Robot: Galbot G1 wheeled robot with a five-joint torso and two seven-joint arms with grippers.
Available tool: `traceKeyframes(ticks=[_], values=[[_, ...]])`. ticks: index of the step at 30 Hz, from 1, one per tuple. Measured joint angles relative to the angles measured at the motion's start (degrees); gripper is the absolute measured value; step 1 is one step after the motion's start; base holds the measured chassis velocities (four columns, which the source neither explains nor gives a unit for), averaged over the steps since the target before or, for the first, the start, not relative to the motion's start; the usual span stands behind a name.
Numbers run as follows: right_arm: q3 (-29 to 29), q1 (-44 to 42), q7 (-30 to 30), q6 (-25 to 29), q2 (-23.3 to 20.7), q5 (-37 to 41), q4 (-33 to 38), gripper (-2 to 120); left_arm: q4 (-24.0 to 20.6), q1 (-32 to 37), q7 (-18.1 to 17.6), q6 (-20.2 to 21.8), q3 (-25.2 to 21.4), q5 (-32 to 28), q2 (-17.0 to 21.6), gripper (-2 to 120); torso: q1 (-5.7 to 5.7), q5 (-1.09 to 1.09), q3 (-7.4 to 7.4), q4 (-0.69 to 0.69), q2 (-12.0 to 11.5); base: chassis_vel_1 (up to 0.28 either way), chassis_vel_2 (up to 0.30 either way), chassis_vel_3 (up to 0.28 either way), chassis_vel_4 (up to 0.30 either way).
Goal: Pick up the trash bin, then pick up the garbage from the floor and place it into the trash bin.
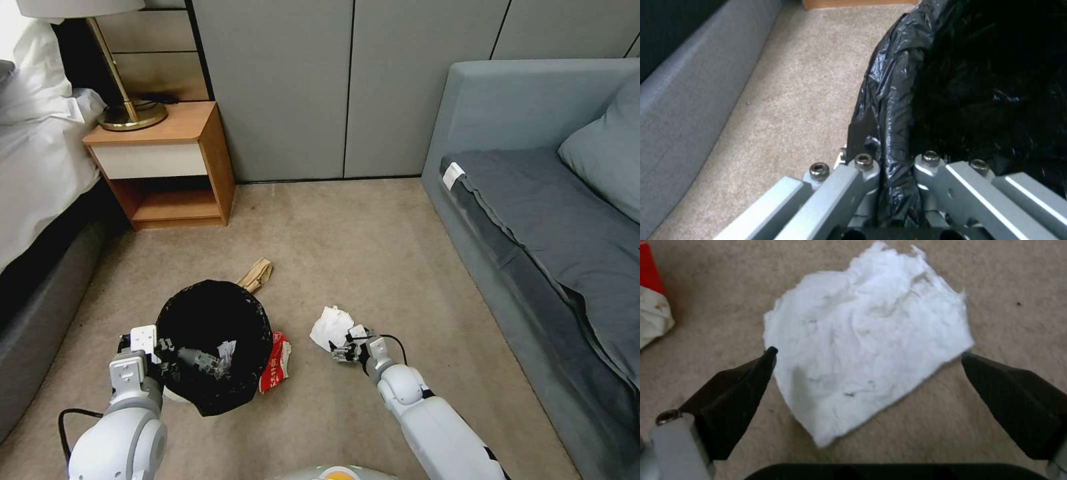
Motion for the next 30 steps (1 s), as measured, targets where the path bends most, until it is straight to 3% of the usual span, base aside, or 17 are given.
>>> traceKeyframes(ticks=[17,28,30], values=[[0.3,3.1,-2.0,5.4,1.8,-3.0,-6.4,98,-0.2,0.4,0.1,-0.4,0.0,0.6,-0.6,1,0.0,0.0,0.0,0.0,0.0,0.0,0.0,0.0,0.0],[2.0,6.3,-2.9,8.5,4.6,-4.6,-14.9,61,0.3,0.5,0.2,-0.7,-0.1,0.6,-0.7,1,0.0,0.0,0.0,0.0,0.0,0.0,0.0,0.0,0.0],[2.5,7.3,-3.1,9.5,5.2,-4.8,-16.8,50,0.4,0.6,0.2,-0.8,-0.2,0.6,-0.7,1,0.0,0.0,0.0,0.0,0.0,0.0,0.0,0.0,0.0]])
